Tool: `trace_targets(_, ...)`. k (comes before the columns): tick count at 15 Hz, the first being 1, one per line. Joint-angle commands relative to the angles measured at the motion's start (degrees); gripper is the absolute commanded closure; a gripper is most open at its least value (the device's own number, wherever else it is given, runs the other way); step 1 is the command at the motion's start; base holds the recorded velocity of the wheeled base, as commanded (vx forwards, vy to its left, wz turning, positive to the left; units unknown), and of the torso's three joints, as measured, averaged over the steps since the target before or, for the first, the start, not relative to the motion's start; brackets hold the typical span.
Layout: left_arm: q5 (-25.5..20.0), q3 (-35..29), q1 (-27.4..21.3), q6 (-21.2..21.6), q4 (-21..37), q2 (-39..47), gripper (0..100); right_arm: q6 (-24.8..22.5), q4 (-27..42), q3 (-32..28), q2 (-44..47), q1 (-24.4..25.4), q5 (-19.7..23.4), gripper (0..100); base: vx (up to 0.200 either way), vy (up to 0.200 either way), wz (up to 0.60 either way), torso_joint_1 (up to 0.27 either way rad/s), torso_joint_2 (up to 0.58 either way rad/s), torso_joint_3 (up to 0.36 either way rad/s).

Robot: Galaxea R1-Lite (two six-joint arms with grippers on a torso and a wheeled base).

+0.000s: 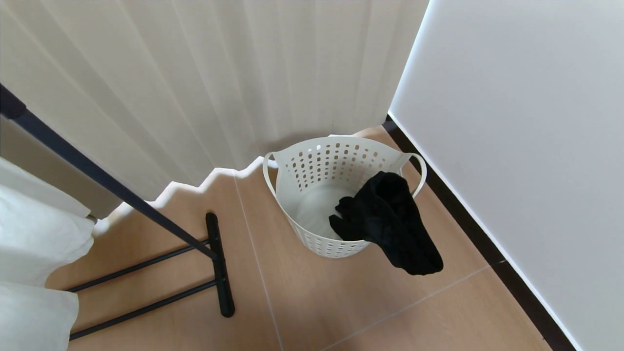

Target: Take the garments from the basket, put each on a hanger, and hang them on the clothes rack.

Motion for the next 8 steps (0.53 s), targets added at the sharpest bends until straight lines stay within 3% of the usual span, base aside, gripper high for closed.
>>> trace_targets(1, 0.0, 0.0, 0.0, 0.1, 0.0, 0.1, 0, 0.0, 0.0, 0.0, 0.1, 0.0, 0.0, 0, 0.0, 0.0, 0.0, 0.007, 0.0, -0.193)
trace_targets(6, 0.0, 0.0, -0.1, 0.1, 0.0, 0.1, 0, -0.8, 0.8, 0.0, 0.8, 0.2, 0.0, 0, 0.0, 0.0, 0.0, 0.001, 0.0, -0.084)
trace_targets(8, 0.0, 0.0, -0.1, 0.1, 0.0, 0.1, 0, -2.3, 1.5, -0.3, 11.6, 1.6, 0.9, 0, 0.0, 0.0, 0.0, 0.0, 0.0, 0.0)
